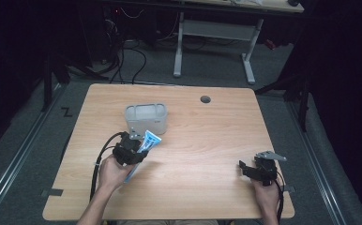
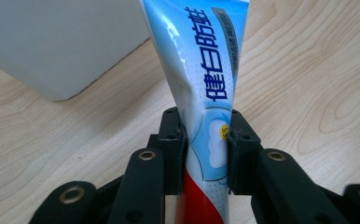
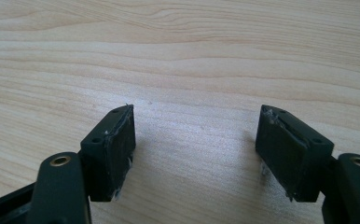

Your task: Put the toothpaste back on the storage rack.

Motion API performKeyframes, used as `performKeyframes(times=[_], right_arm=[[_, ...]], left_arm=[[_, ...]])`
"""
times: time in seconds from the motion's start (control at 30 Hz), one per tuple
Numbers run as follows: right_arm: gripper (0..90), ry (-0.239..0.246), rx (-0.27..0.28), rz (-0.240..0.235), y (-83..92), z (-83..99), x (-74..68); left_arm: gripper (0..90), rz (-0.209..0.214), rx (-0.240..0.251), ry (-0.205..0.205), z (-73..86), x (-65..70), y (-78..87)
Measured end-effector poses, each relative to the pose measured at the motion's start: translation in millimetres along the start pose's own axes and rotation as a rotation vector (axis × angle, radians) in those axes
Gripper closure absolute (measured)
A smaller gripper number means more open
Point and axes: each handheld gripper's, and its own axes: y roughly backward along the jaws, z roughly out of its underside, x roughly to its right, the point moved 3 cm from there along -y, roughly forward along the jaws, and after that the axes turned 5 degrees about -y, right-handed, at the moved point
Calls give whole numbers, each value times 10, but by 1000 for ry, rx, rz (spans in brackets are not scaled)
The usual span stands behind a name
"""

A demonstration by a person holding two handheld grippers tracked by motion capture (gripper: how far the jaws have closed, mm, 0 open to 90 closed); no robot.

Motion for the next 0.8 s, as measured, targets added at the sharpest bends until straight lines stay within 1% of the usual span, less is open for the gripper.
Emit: performKeyframes(times=[0.07,0.2,0.37,0.5,0.7,0.8], right_arm=[[287,2,-1,1,0,0,-2],[287,3,0,1,0,-1,0],[287,3,0,1,0,-1,-1],[287,0,-3,1,1,0,-3],[287,1,-1,2,0,0,-1],[287,-1,0,0,0,0,0]], left_arm=[[720,6,6,10,2,-15,18],[721,-1,22,22,9,-37,47],[722,14,48,41,2,-67,118],[722,4,63,35,-23,-74,184],[723,13,95,38,-76,-85,295],[724,6,104,38,-88,-93,330]])
